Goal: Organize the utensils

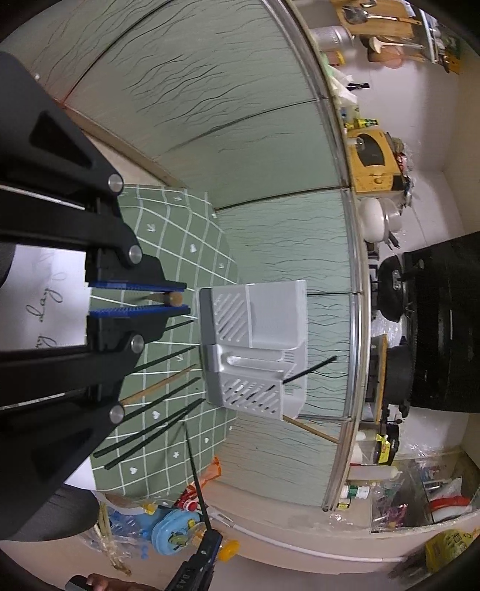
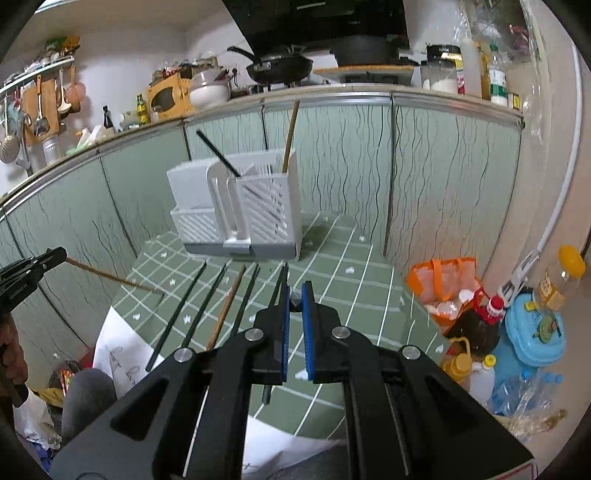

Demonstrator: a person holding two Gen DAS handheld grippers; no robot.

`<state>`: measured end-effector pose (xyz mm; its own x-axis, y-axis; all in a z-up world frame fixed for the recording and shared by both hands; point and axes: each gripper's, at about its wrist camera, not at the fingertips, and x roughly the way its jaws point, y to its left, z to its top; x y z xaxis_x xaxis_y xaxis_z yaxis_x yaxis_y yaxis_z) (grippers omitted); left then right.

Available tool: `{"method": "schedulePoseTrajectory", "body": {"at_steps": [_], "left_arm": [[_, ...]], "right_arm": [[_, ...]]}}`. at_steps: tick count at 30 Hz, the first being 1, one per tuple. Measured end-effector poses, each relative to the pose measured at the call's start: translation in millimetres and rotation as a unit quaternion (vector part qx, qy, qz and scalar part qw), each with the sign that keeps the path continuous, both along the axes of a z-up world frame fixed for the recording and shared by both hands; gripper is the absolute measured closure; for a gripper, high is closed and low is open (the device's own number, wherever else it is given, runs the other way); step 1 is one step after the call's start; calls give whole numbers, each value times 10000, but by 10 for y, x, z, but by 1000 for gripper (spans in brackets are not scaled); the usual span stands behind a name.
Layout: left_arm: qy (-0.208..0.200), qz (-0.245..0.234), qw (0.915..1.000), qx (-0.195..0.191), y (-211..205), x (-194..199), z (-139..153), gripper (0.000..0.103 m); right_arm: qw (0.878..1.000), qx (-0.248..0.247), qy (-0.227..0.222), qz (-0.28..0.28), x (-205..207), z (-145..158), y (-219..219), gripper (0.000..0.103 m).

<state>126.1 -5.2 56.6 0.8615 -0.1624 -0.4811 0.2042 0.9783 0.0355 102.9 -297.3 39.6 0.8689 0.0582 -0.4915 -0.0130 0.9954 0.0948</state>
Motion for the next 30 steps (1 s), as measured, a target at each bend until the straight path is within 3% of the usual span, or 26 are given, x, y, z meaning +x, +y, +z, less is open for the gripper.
{"method": "schedulePoseTrajectory", "body": {"at_steps": [18, 30], "left_arm": [[-303, -220, 9993, -24, -54, 133, 477, 95], [-457, -473, 9978, -93, -162, 327, 893, 95]], "right_arm": [[9988, 21, -488, 13, 138, 596, -126, 97], [9974, 117, -638, 309, 299, 1197, -163, 97]]}}
